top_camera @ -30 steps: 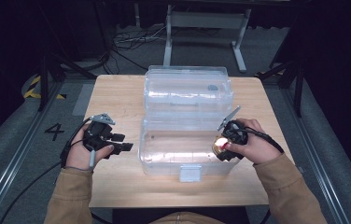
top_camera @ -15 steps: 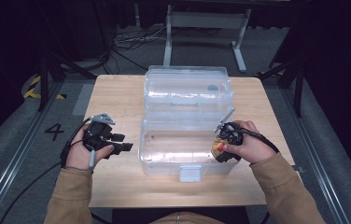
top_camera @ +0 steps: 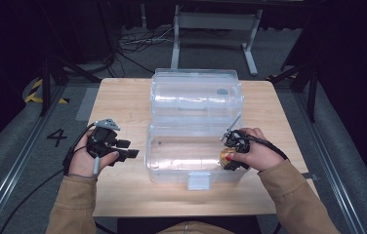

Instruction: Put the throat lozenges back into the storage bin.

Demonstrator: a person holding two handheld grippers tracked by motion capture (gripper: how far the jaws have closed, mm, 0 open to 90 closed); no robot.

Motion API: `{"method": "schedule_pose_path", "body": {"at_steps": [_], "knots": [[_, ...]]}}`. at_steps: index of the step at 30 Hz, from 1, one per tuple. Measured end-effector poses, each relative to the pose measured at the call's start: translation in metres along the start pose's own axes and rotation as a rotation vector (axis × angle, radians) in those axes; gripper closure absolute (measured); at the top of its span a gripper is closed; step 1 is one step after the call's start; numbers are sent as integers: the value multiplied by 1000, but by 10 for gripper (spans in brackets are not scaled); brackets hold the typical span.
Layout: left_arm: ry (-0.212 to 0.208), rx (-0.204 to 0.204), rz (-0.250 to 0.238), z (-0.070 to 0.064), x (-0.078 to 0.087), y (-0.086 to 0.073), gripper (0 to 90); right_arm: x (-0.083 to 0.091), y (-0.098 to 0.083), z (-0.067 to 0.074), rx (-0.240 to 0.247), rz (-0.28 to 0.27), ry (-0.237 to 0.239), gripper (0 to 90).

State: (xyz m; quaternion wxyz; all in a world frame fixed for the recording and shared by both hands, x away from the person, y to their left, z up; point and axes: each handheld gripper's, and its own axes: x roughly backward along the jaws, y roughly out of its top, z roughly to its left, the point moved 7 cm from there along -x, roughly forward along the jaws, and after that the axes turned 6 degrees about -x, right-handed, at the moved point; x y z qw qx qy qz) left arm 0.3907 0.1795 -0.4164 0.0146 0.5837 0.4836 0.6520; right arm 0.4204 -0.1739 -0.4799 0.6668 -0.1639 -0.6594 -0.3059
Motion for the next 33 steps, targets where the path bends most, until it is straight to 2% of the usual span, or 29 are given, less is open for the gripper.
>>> {"method": "schedule_pose_path", "body": {"at_steps": [8,10,13,21,33], "knots": [[-1,-7,3,0,0,0,472,-3,0,1,-17,9,-33,201],[-3,-5,3,0,0,0,472,-4,1,2,-39,1,-43,201],[0,-4,0,0,0,0,471,-5,1,1,-43,0,-51,201],[-2,2,0,0,0,0,465,-7,3,2,-92,-7,-72,200],[3,0,2,2,0,-1,459,-7,3,1,-87,-11,-84,193]]}}
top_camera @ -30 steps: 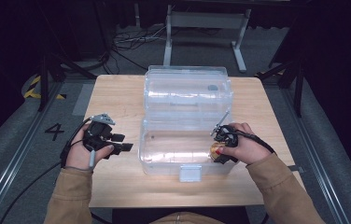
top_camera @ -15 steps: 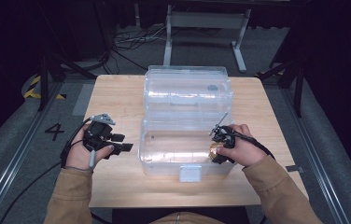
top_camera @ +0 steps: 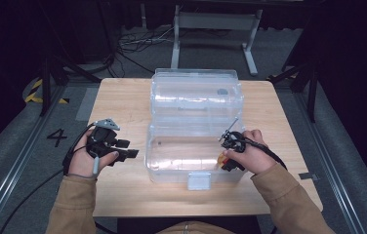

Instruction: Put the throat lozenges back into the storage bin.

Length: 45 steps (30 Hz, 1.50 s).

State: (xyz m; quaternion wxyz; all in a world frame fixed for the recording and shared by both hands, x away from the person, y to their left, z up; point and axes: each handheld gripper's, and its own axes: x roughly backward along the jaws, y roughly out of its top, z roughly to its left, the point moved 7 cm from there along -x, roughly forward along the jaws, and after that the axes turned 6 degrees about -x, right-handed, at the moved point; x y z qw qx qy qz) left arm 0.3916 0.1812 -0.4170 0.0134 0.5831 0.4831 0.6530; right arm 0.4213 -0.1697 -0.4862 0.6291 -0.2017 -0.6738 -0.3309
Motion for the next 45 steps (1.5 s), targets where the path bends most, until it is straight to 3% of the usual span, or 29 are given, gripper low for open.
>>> {"method": "schedule_pose_path", "body": {"at_steps": [14,31,45], "knots": [[0,0,0,0,-1,0,454,3,-2,0,18,-28,32,190],[-6,-6,6,-2,-4,2,450,31,-6,-3,-41,-244,111,207],[-10,-9,5,-4,-5,3,450,64,-7,-8,-47,-406,95,307]]}}
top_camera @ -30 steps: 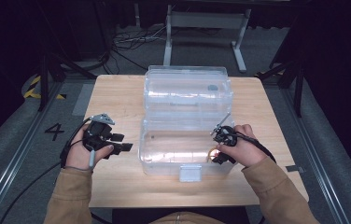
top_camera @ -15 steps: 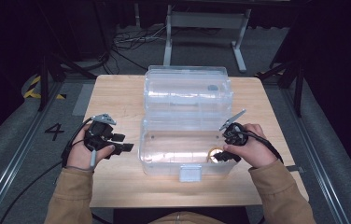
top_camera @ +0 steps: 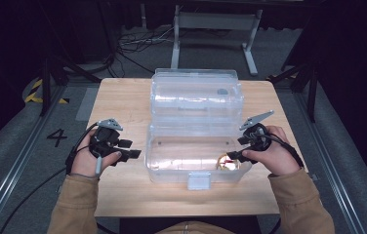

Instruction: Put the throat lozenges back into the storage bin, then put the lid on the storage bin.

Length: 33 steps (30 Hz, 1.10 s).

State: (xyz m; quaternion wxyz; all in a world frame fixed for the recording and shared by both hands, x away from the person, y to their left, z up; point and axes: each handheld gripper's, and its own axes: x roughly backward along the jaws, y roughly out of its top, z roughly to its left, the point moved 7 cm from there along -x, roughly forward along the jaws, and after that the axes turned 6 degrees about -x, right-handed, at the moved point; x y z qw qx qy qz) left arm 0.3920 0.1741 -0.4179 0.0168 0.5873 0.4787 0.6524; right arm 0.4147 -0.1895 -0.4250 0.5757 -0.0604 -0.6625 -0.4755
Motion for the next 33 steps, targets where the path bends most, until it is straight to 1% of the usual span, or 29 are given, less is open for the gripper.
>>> {"method": "schedule_pose_path", "body": {"at_steps": [7,12,15,17,22,25,26,27,30,33], "knots": [[-1,-3,-2,0,0,2,450,11,8,3,13,-54,11,330],[-6,-6,2,-2,-3,3,450,19,17,3,35,-83,3,333],[-7,-12,2,-2,-3,4,450,23,22,3,46,-91,-4,334],[-7,-10,1,-2,-3,4,450,27,30,3,63,-104,-10,341],[-7,-7,0,-3,-2,3,450,32,48,0,90,-115,-18,349],[-8,-13,0,-2,-1,3,450,34,59,1,98,-127,-8,348],[-8,-8,-1,-2,-1,3,450,35,64,1,101,-136,-6,348],[-7,-10,-2,-2,-1,3,450,35,68,0,110,-139,-7,347],[-7,-9,-6,-2,-1,3,450,37,80,0,116,-154,-7,348],[-10,-5,-6,-2,0,2,450,37,94,1,139,-167,-7,349]]}}
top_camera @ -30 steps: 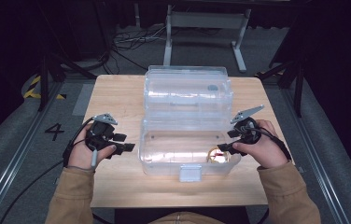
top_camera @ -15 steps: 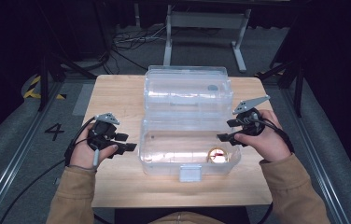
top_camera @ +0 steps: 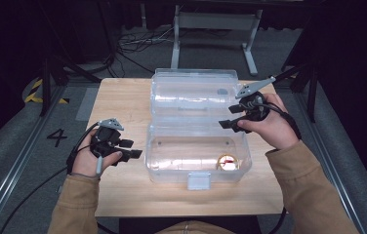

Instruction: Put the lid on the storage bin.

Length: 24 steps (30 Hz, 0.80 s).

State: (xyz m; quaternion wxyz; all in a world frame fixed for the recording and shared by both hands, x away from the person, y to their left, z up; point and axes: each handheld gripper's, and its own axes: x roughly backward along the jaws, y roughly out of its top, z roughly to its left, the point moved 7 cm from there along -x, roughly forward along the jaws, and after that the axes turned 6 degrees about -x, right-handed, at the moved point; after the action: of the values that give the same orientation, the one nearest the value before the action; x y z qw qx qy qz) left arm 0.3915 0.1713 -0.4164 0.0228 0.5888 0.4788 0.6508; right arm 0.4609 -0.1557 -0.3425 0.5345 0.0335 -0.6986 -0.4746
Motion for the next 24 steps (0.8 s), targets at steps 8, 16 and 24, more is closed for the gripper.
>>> {"method": "schedule_pose_path", "body": {"at_steps": [8,16,24], "knots": [[-1,0,-2,0,1,0,450,-16,28,-10,56,6,-25,394],[0,1,-6,0,2,-1,450,-32,43,-19,64,26,-25,406],[-1,-5,-5,1,3,0,450,-48,48,-28,83,62,-16,435]]}}
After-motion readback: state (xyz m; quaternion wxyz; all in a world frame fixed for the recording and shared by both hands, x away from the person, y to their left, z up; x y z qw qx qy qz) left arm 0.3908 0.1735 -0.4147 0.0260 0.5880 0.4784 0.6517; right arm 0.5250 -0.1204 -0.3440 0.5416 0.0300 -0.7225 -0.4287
